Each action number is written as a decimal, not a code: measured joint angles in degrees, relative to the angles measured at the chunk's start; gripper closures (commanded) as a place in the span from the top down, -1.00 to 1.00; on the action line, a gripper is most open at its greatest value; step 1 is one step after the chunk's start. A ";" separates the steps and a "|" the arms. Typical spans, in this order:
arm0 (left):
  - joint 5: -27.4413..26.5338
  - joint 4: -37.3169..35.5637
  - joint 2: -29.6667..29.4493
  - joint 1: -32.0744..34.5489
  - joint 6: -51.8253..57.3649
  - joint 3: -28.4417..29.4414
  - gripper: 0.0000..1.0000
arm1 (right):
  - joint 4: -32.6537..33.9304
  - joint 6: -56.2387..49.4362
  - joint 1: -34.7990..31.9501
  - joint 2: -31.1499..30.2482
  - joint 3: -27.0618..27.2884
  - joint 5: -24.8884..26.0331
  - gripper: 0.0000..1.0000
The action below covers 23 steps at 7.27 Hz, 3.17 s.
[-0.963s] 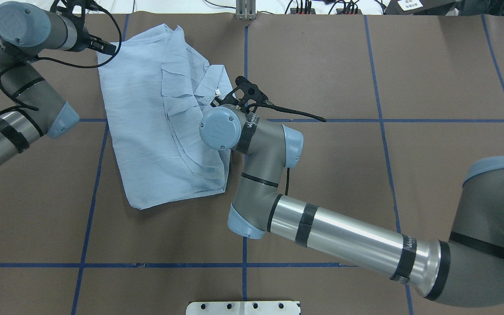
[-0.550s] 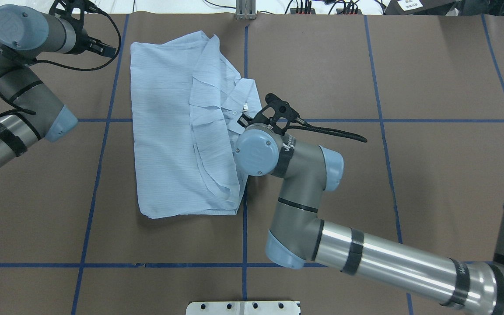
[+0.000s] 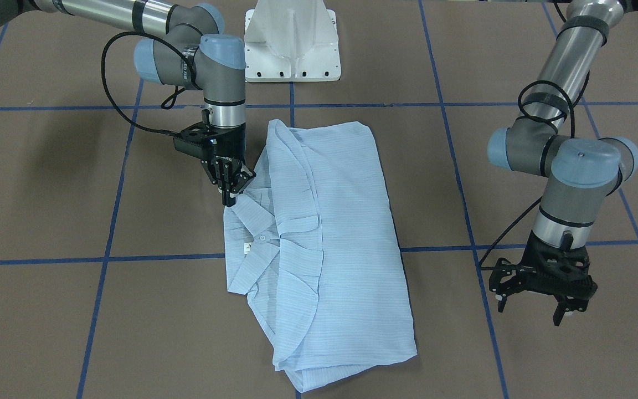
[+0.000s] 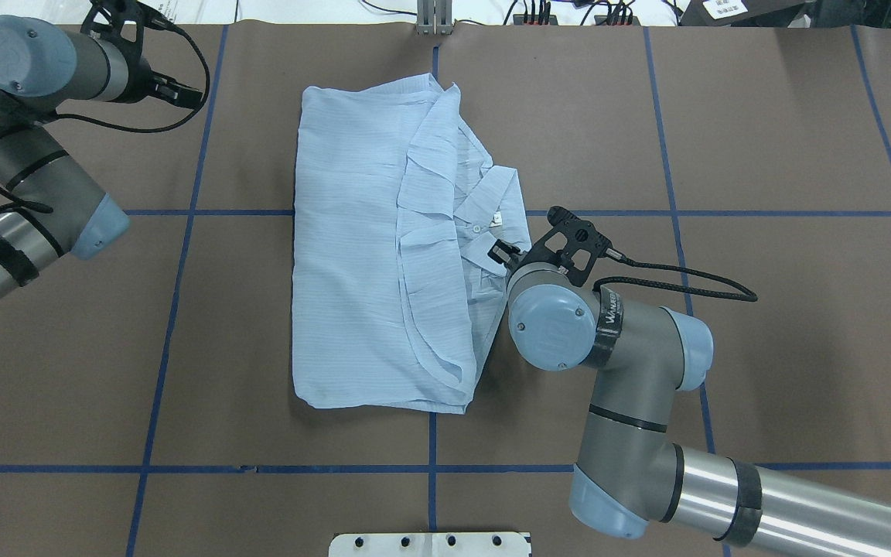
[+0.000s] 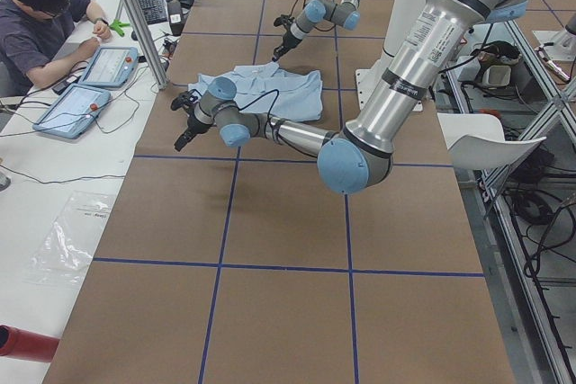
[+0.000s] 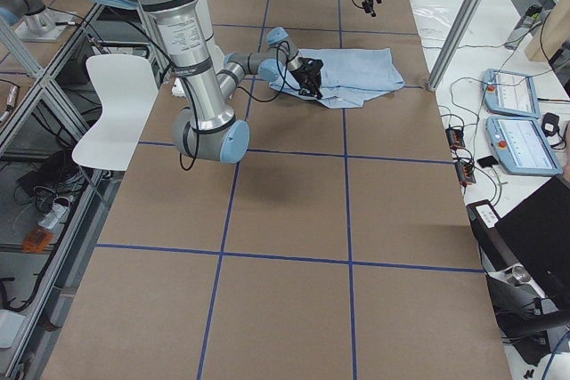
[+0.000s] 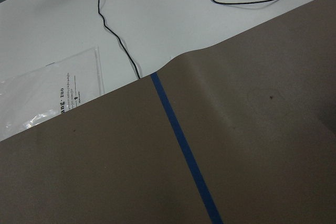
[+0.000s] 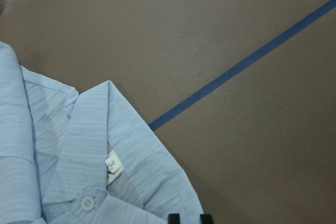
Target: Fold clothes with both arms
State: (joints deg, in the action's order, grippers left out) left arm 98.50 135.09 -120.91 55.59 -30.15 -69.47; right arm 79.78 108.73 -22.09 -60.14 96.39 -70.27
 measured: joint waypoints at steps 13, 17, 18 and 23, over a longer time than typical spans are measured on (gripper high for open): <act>2.49 0.00 0.47 0.04 -0.26 -0.56 1.00 | 16.67 -28.84 -4.18 39.74 -39.08 -11.44 1.00; 2.49 0.00 0.50 0.04 -0.26 -0.54 1.00 | 16.39 -30.33 -2.40 39.97 -42.95 -10.55 1.00; 2.49 0.00 0.50 0.04 -0.26 -0.52 1.00 | 16.42 -30.56 -2.38 39.85 -43.31 -10.13 1.00; 2.49 0.00 0.57 0.04 -0.26 -0.82 1.00 | 18.36 -32.23 -2.53 38.59 -43.53 -8.84 1.00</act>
State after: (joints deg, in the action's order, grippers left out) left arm 100.99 135.08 -120.33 55.63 -30.41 -70.29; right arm 98.14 76.50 -24.62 -21.54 52.87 -79.11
